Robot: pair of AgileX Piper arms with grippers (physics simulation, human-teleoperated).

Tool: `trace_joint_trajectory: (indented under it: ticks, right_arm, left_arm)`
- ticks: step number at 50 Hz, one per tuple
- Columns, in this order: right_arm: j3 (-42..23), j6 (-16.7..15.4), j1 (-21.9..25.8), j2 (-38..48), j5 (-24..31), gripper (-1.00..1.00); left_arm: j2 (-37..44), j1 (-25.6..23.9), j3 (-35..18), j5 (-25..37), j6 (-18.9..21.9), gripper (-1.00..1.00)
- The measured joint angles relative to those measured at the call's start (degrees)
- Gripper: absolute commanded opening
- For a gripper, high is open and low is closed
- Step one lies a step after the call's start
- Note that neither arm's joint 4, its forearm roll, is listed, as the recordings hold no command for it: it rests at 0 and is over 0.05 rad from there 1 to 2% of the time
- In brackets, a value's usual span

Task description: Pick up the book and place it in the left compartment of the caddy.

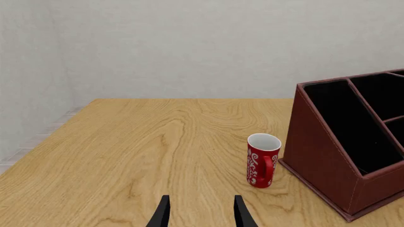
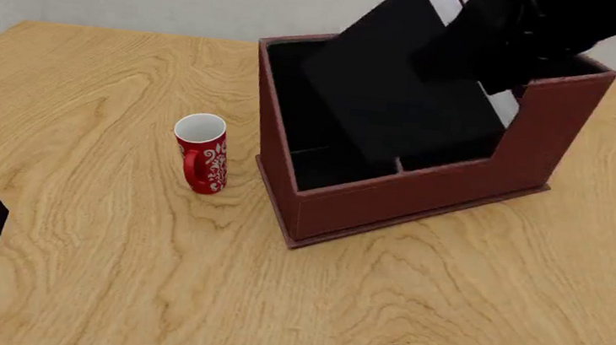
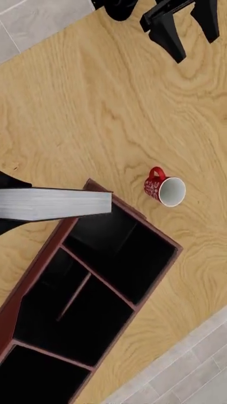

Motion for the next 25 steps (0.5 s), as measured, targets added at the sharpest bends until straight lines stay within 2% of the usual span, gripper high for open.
trace_joint_trajectory:
  ticks: [10, 25]
  right_arm:
    - [-3.5, -0.6, -1.9, 3.7, 0.0, -1.0]
    - [-8.0, 0.3, -4.0, 8.4, 0.0, -1.0]
  left_arm:
    - [0.0, 0.0, 0.0, 0.0, 0.0, 1.0]
    - [0.0, 0.0, 0.0, 0.0, 0.0, 1.0]
